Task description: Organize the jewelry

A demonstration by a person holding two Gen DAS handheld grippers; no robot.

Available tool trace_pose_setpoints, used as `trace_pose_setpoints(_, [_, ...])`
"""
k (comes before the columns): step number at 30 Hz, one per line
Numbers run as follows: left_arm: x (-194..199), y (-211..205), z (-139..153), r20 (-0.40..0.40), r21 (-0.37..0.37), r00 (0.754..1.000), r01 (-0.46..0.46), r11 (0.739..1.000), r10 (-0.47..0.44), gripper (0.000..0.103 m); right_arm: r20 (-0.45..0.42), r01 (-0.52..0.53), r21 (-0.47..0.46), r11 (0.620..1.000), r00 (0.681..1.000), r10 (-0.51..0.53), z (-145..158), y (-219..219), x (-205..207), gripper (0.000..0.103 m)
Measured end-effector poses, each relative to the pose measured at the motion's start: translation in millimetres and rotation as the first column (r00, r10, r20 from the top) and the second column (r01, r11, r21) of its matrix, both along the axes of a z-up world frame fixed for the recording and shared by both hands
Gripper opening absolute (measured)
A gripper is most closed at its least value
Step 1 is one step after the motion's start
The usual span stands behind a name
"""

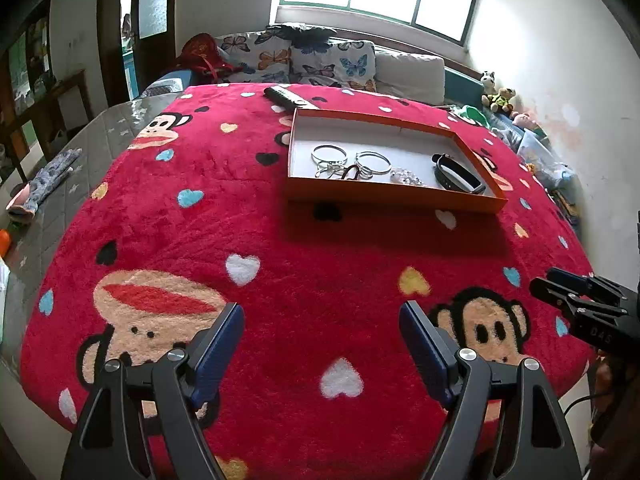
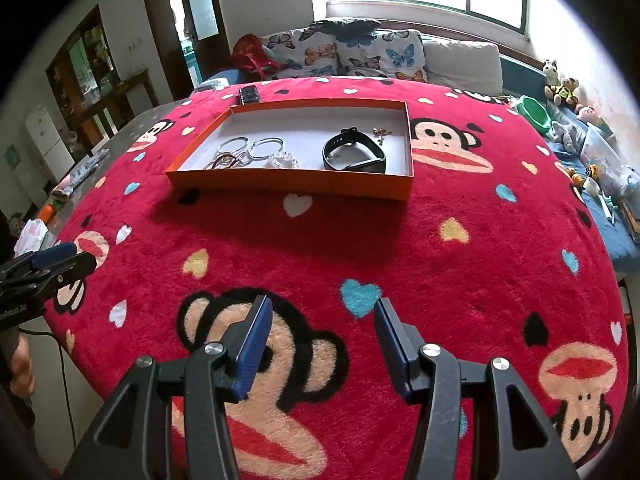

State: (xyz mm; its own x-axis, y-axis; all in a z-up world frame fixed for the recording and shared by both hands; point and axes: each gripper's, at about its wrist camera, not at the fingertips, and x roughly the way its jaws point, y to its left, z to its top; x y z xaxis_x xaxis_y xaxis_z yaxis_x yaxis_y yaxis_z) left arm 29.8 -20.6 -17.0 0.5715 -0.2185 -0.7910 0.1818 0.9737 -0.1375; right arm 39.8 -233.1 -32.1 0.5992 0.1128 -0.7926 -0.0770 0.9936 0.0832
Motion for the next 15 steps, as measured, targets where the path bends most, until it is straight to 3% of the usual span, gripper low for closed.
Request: trace_pose_setpoints(15, [1.8,-1.8,-7.7,-0.01,0.005,1.0,-0.002,1.0,0.002,0.085,-0.012,0.006,0.005,1.0,1.0,-0.006,-4.9,-2.7,-0.4,0.058])
